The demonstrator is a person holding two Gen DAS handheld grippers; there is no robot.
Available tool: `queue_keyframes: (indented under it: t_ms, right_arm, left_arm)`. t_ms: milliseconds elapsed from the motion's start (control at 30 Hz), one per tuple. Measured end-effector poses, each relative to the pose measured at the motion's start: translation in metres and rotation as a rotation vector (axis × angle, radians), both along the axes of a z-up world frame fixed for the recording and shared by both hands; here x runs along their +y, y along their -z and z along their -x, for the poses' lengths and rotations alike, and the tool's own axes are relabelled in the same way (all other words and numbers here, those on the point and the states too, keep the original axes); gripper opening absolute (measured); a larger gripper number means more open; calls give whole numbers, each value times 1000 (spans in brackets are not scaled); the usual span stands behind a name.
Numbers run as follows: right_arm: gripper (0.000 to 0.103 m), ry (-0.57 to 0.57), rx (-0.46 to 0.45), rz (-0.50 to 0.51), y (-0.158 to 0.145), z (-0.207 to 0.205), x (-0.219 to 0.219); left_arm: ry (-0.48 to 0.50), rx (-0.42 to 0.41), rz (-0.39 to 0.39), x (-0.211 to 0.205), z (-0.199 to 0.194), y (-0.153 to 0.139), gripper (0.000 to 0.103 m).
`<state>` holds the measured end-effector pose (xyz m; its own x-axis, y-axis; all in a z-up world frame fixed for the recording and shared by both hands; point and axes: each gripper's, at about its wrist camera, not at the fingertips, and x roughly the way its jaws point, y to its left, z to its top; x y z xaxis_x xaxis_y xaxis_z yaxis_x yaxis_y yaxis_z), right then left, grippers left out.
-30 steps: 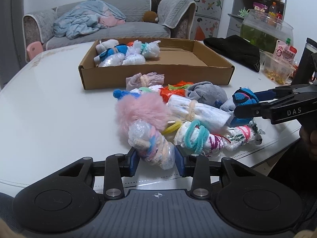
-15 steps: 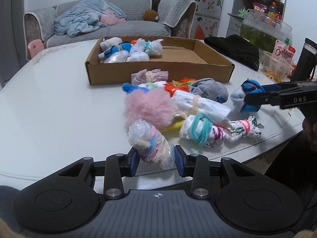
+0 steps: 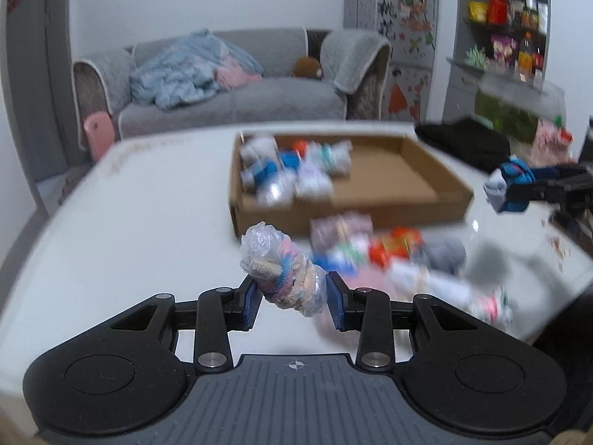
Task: Organize objects
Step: 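Carry both held bundles into the box and open both grippers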
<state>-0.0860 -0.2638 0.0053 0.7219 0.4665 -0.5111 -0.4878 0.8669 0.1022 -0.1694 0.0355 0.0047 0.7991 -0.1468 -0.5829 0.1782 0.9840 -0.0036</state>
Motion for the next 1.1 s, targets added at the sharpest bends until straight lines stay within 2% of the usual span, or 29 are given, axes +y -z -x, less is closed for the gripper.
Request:
queue_keyframes:
  t_ms: [100,200,467,600,667,767,967,1100]
  right_arm:
    - [84,-21,-42,7,-16,-12,7]
    - [84,-44,-68,7,-28,-26,15]
    - [84,-92,-98,2,-51,-68,30]
    - [84,-104,-102,26,-54,-94,34]
    - [84,-113,-98,35,-51,-109,35]
    - [84,-105,-81,67,-42,-131,35]
    - [84,-55,-31,124,-18,-165,21]
    - [84,-31,2,137,-6,-178,15]
  left_arm:
    - [12,-48,-28,4,-20,-21,44]
    - [23,-62,-31,1,-46,-38,44]
    - [119,-73,-46,-34,-111,-66,44]
    - [155,-36,-11,-54,-161,-67,44]
    - [162,-28,-21,-64,-186,-64,44]
    - [182,15,22,-77,-223,-54,44]
    - [216,115,116,-98,-271,-9,44]
    - [232,148,116,-107,-300,20,44]
